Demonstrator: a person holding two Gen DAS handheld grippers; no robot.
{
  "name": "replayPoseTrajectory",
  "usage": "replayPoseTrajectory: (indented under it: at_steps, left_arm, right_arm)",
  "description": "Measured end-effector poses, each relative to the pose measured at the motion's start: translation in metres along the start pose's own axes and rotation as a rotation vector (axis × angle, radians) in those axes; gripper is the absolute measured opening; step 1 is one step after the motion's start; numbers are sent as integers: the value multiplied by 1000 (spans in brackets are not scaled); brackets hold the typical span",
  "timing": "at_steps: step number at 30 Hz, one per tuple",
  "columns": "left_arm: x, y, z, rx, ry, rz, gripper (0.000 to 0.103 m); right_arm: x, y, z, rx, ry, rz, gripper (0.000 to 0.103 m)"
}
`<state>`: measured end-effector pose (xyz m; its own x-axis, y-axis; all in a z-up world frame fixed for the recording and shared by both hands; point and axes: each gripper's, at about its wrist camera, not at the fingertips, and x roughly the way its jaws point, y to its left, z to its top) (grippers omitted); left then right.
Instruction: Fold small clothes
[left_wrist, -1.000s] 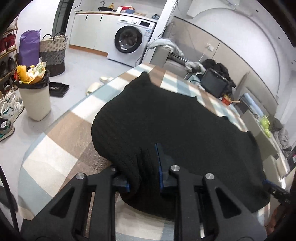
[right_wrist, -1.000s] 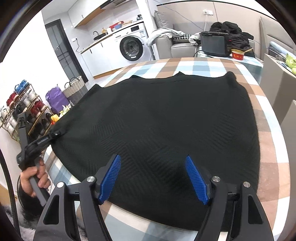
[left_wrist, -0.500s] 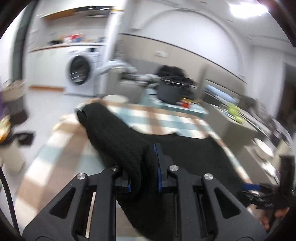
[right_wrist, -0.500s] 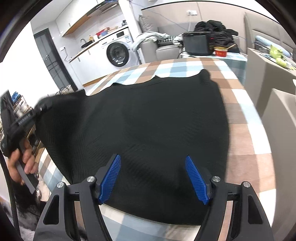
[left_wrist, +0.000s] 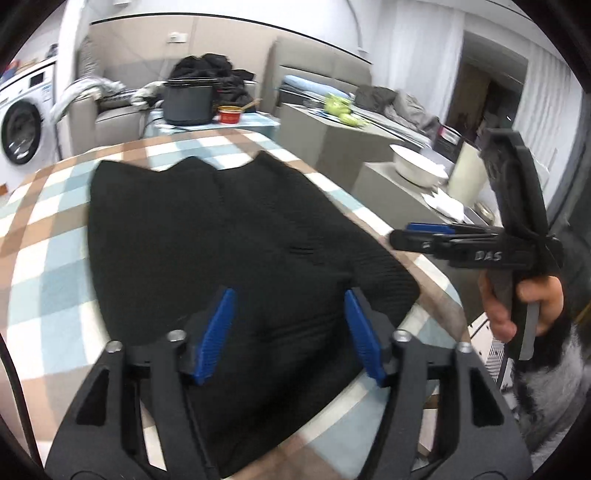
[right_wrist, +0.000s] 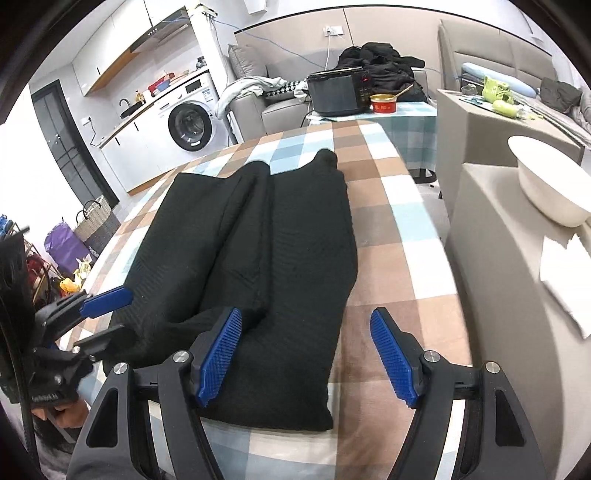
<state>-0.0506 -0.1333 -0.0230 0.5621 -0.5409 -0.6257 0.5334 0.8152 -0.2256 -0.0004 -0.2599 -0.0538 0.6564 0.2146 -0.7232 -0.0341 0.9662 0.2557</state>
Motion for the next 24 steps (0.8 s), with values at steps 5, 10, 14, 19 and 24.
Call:
replayPoseTrajectory:
  at_steps: [5,10,14,19,24]
  left_arm:
    - [-24,49,-10,-85,-30,113,65]
    - [-30,94,-18,-167,-30,142,65]
    - [-26,108,-21,-180,-21,165,65]
    - [-12,113,-21,-191,-4,171,65]
    - [-11,112,-25,-183,-5,178,65]
  right_arm:
    - [11,11,4,19,21,104,74]
    - [26,40,2,-28,76,247,68]
    - [35,46,-2,-16,156,315,67]
    - [41,39,-6,81,166,333,67]
    - [25,63,-2,-151,133,221,67]
